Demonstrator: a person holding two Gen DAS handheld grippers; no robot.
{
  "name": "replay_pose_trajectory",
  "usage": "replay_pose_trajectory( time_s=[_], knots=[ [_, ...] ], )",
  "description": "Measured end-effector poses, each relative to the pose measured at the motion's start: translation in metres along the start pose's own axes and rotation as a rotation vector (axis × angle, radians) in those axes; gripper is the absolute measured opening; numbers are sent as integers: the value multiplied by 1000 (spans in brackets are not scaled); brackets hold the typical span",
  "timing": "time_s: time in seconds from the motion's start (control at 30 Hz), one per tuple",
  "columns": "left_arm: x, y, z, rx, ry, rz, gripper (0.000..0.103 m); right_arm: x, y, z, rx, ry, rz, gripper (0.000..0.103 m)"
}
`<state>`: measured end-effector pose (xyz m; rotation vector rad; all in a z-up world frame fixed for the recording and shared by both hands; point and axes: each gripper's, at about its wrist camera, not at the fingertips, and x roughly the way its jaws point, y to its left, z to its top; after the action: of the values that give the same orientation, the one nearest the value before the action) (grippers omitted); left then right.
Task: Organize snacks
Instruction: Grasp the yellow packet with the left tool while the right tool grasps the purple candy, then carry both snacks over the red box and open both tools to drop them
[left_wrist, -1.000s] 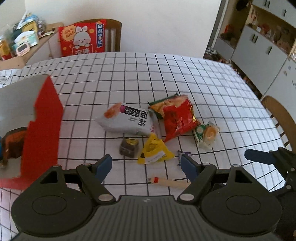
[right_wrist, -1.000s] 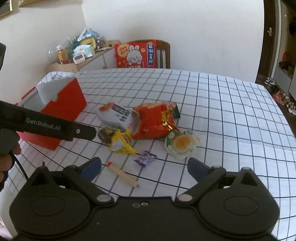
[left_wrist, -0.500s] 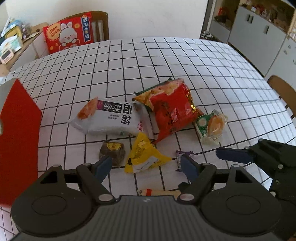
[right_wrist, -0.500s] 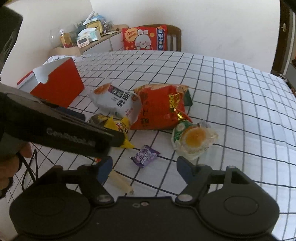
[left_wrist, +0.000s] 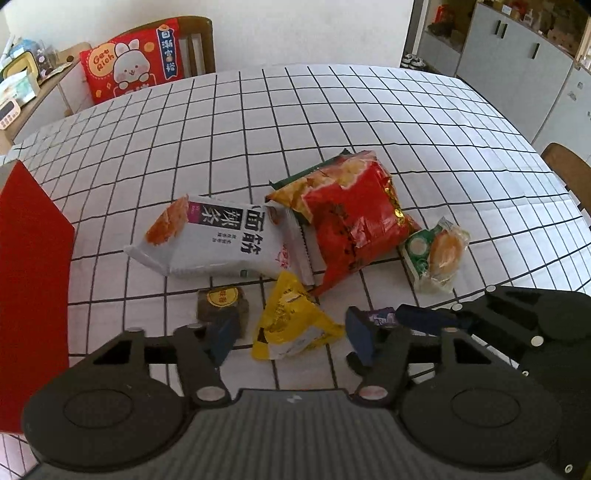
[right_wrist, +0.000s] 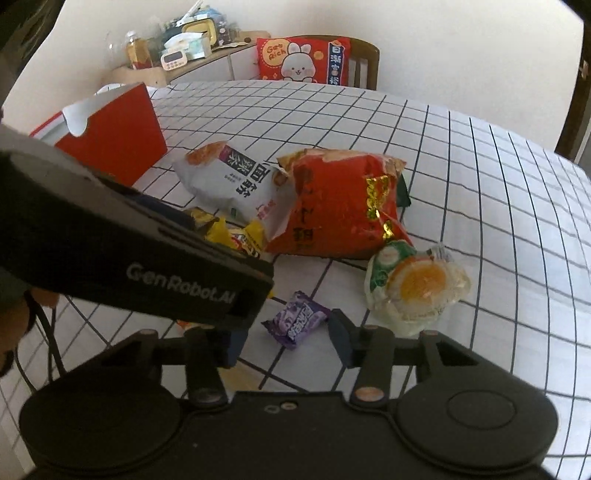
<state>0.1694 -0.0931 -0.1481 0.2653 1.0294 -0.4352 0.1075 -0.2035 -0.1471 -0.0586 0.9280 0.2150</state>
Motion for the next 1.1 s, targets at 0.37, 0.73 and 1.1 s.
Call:
replay_pose_trajectory(
  time_s=[0.37,0.73,1.1],
  knots=[
    [-8,14,-3,-28,-13,2,25,-5,-2,-2,35,-12,-16,24],
    [-55,30,-13,-79,-72,-39,22,-42,-6,-2,140,-35,12,25],
    [-111,46,-23,-122,-142,-45,22,-95,12,12,139,-100,70,25]
  ],
)
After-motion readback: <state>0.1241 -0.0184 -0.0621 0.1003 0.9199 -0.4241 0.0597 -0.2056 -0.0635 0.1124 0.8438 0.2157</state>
